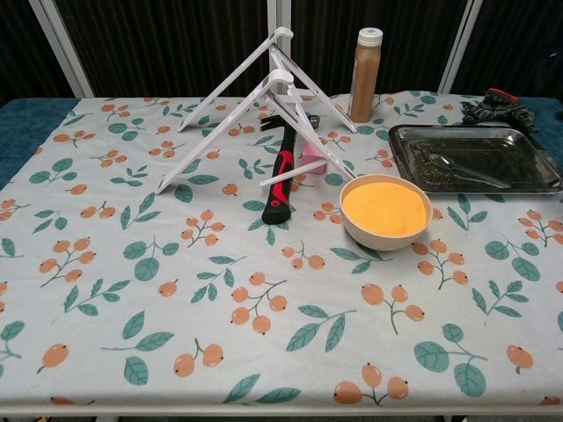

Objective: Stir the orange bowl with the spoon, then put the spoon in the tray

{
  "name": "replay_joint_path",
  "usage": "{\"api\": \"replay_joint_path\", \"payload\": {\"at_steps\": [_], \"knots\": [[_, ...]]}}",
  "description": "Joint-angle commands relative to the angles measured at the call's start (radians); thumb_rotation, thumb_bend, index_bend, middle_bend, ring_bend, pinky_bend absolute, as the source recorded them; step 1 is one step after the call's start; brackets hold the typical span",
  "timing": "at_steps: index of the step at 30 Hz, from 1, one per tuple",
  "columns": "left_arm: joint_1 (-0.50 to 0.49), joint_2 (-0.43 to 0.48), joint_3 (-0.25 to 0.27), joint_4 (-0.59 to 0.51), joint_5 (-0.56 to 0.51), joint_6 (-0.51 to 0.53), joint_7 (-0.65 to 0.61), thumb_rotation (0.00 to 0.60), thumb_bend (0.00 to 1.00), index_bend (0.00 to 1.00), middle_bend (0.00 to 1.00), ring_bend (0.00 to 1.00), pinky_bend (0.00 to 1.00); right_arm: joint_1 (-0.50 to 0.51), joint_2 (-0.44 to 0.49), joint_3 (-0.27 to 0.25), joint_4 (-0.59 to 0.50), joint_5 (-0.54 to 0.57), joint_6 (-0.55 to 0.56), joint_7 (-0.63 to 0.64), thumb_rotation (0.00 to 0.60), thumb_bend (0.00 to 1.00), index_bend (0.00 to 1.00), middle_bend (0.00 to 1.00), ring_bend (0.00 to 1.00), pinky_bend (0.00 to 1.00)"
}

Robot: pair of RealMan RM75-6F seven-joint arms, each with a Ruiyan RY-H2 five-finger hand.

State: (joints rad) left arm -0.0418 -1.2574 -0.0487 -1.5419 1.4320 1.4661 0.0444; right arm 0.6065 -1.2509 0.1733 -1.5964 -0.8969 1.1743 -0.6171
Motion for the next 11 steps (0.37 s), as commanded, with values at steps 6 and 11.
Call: {"api": "replay_joint_path", "payload": {"at_steps": [6,11], "knots": [[-0.01,0.014,-0.003,-0.034,0.008,0.0,0.02,0.6,0.07,0.16,0.08,0.04,0.09,-0.322,0.212,-0.211,-0.13,-0.433,0.229,0.449,0.6,0.23,0.23,0.24,0.12,0.15],[-0.016,0.025,-0.003,-0.058,0.006,-0.009,0.025,0.6,0.07,0.16,0.08,0.04,0.09,-0.424,0.175,-0.248,-0.072,-0.56,0.367,0.547,0.6,0.23,0.19,0.18,0.05,0.08]]}}
